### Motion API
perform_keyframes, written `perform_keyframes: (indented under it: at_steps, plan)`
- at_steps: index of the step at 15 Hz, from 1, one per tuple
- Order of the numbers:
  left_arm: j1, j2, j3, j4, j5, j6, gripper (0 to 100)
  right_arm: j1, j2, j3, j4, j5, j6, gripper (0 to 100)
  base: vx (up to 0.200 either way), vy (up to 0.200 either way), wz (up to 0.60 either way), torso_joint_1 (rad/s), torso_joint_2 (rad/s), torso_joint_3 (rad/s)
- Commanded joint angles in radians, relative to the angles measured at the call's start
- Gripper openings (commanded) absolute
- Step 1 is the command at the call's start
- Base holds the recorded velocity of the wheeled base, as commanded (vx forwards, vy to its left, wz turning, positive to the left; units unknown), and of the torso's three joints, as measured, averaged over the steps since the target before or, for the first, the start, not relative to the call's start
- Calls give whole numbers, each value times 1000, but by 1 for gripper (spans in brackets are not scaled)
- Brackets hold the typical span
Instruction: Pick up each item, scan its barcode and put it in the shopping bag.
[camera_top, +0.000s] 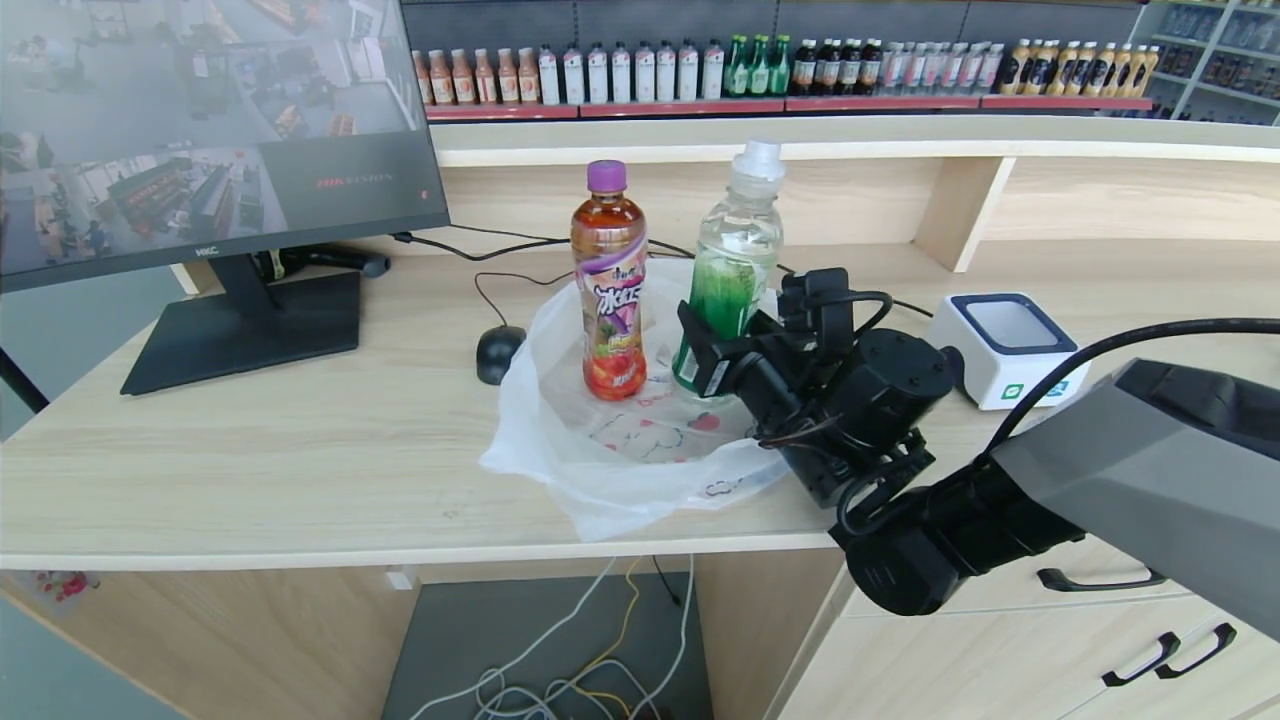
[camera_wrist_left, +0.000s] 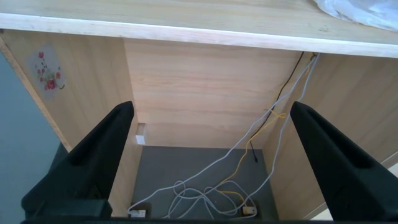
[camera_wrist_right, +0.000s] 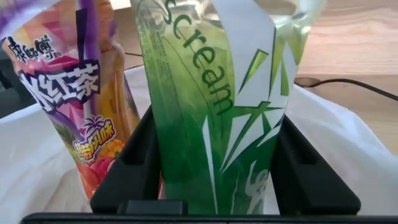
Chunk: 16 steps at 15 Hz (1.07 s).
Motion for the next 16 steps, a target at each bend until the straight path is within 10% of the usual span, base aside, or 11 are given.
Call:
perform_keyframes:
  at_steps: [1, 9, 10, 16]
  plan:
    - [0, 0, 0, 0, 0, 0, 100, 15, -2, 9, -1, 1, 1, 0, 0, 0, 0, 0, 0, 0]
    - [0, 0, 0, 0, 0, 0, 100, 41, 4, 37, -11, 3, -6, 0, 0, 0, 0, 0, 0, 0]
    - [0, 0, 0, 0, 0, 0, 100, 41, 4, 39, -11, 3, -6, 100, 0, 0, 0, 0, 0, 0]
    - [0, 0, 0, 0, 0, 0, 100, 41, -22, 77, -59, 4, -6, 100, 0, 0, 0, 0, 0, 0]
